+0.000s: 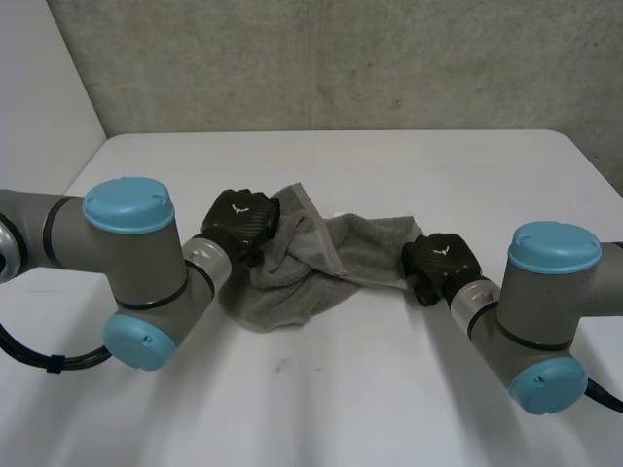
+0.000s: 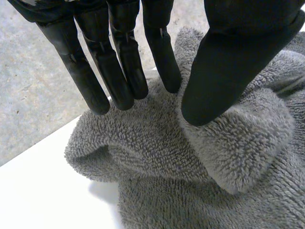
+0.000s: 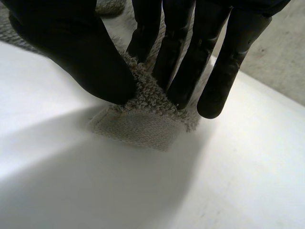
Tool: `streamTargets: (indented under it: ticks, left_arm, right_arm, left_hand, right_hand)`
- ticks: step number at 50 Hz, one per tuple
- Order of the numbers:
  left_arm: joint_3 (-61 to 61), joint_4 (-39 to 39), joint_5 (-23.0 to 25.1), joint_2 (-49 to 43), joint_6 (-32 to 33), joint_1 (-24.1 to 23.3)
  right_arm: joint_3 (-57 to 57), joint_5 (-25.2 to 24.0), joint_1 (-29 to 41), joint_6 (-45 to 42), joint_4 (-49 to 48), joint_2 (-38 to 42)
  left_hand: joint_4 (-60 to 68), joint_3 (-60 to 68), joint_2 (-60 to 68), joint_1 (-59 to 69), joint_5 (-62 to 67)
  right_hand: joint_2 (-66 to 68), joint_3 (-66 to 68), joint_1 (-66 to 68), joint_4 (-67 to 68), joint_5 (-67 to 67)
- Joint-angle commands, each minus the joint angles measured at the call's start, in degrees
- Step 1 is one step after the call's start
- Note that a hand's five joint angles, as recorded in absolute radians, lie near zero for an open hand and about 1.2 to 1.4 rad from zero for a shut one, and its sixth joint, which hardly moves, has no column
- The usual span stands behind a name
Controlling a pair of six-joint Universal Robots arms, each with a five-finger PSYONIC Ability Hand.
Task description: Fold the towel.
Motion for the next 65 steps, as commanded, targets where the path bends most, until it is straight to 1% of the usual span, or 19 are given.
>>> streamTargets:
  ticks: [1, 7, 14, 23, 24, 25, 26, 27, 29, 34, 41, 46, 50, 52, 58, 60, 61, 63, 65]
  left_arm:
    - [-0.1, -0.2, -2.3, 0.0, 0.0, 0.0]
    - [-1.0, -1.2, -6.2, 1.0, 1.3, 0.4]
    - [-7.9, -5.8, -13.6, 7.6, 3.6, 4.5]
    - [-20.2, -5.3, -13.7, 17.7, 3.4, 6.2]
    - [-21.3, -4.3, -13.2, 19.3, 3.3, 6.0]
    - [-22.0, -3.1, -12.5, 20.5, 3.3, 5.4]
    - [-22.0, -3.1, -12.4, 20.5, 3.3, 5.4]
    - [-22.1, -1.7, -11.3, 21.4, 3.4, 4.9]
    - [-21.7, -0.4, -9.8, 21.9, 3.4, 3.9]
    - [-16.8, 3.3, -4.7, 20.7, 3.3, 0.6]
    - [-4.7, 3.9, 4.2, 9.4, 3.1, -4.9]
    - [1.9, 3.4, 5.8, 0.9, 3.6, -6.8]
    - [6.8, 2.5, 5.7, -4.6, 3.7, -7.3]
    - [11.5, 0.0, 5.5, -9.0, 3.7, -7.3]
    - [18.2, -5.5, 5.1, -13.4, 3.7, -7.2]
    - [21.5, -7.6, 4.0, -14.3, 3.9, -6.9]
    - [21.6, -7.6, 4.0, -14.3, 3.9, -6.9]
    - [23.4, -7.1, 1.3, -14.1, 4.2, -6.5]
    - [26.8, -5.1, -8.6, -12.4, 4.2, -4.8]
  right_arm:
    - [-0.2, 0.4, -0.3, -0.2, -2.9, -0.3]
    - [-1.0, 0.4, -3.5, -2.4, 1.5, -2.6]
    - [-2.4, -0.9, -6.3, -7.8, 17.4, -8.9]
    - [0.5, -5.6, -9.0, -13.9, 24.9, -17.7]
    - [1.1, -6.6, -9.5, -14.4, 25.4, -19.7]
    - [1.4, -7.1, -10.0, -14.3, 25.6, -22.5]
    - [1.4, -7.1, -10.0, -14.3, 25.6, -22.5]
    - [1.5, -7.5, -10.5, -14.0, 25.7, -25.5]
    - [1.7, -7.9, -11.0, -14.0, 25.7, -27.8]
    - [2.1, -8.3, -11.2, -14.0, 26.0, -31.0]
    - [4.5, -8.6, -11.2, -14.1, 25.7, -35.4]
    - [4.8, -8.7, -11.2, -14.0, 25.8, -36.0]
    - [5.6, -8.8, -11.1, -14.3, 25.5, -35.8]
    - [5.9, -8.8, -11.2, -14.3, 25.4, -35.8]
    - [6.2, -8.6, -11.0, -14.7, 24.3, -33.9]
    - [6.1, -8.6, -11.0, -15.0, 23.6, -32.5]
    - [5.4, -8.5, -11.0, -15.2, 23.0, -31.0]
    - [4.7, -8.5, -11.0, -15.4, 22.2, -29.5]
    - [3.6, -8.3, -11.0, -15.6, 20.8, -28.1]
  left_hand:
    - [29.9, 29.9, 29.9, 30.0, 30.1]
    - [29.9, 29.9, 29.9, 30.0, 30.1]
    - [29.9, 29.9, 29.9, 30.0, 30.1]
    - [29.9, 29.9, 29.9, 30.0, 30.1]
    - [25.7, 25.8, 25.7, 25.9, 26.0]
    - [-6.6, -6.6, -6.6, -6.5, -6.3]
    - [-7.0, -6.9, -7.0, -6.8, -6.7]
    - [-35.4, -35.4, -35.4, -35.3, -35.1]
    - [-38.1, -38.0, -38.1, -37.9, -37.8]
    - [-36.7, -36.7, -36.7, -36.6, -36.4]
    - [-35.7, -35.7, -35.7, -35.6, -35.4]
    - [-34.7, -34.7, -34.7, -34.5, -34.4]
    - [-30.0, -30.0, -30.0, -29.8, -29.7]
    - [-17.5, -17.4, -17.4, -17.3, -17.2]
    - [3.0, 3.0, 3.0, 3.1, 3.3]
    - [29.7, 29.8, 29.7, 29.9, 30.0]
    - [29.9, 29.9, 29.9, 30.0, 30.1]
    - [29.9, 29.9, 29.9, 30.0, 30.1]
    - [29.9, 29.9, 29.9, 30.0, 30.1]
  right_hand:
    - [12.2, 12.5, 3.1, 12.3, 14.7]
    - [12.2, 12.5, 3.1, 12.3, 14.7]
    - [12.2, 12.5, 3.1, 12.3, 14.7]
    - [12.2, 12.5, 3.1, 12.3, 14.7]
    - [12.2, 12.5, 3.1, 12.3, 14.7]
    - [12.2, 12.5, 3.1, 12.3, 14.7]
    - [12.2, 12.5, 3.1, 12.3, 14.7]
    - [12.2, 12.5, 3.1, 12.3, 14.7]
    - [12.2, 12.5, 3.1, 12.3, 14.7]
    - [12.2, 12.5, 3.1, 12.3, 14.7]
    - [12.2, 12.5, 3.1, 12.3, 14.7]
    - [12.2, 12.5, 3.1, 12.3, 14.7]
    - [12.2, 12.5, 3.1, 12.3, 14.7]
    - [12.2, 12.5, 3.1, 12.3, 14.7]
    - [12.2, 12.5, 3.1, 12.3, 14.7]
    - [12.2, 12.5, 3.1, 12.3, 14.7]
    - [12.2, 12.5, 3.1, 12.3, 14.7]
    - [12.2, 12.5, 3.1, 12.3, 14.7]
    - [12.2, 12.5, 3.1, 12.3, 14.7]
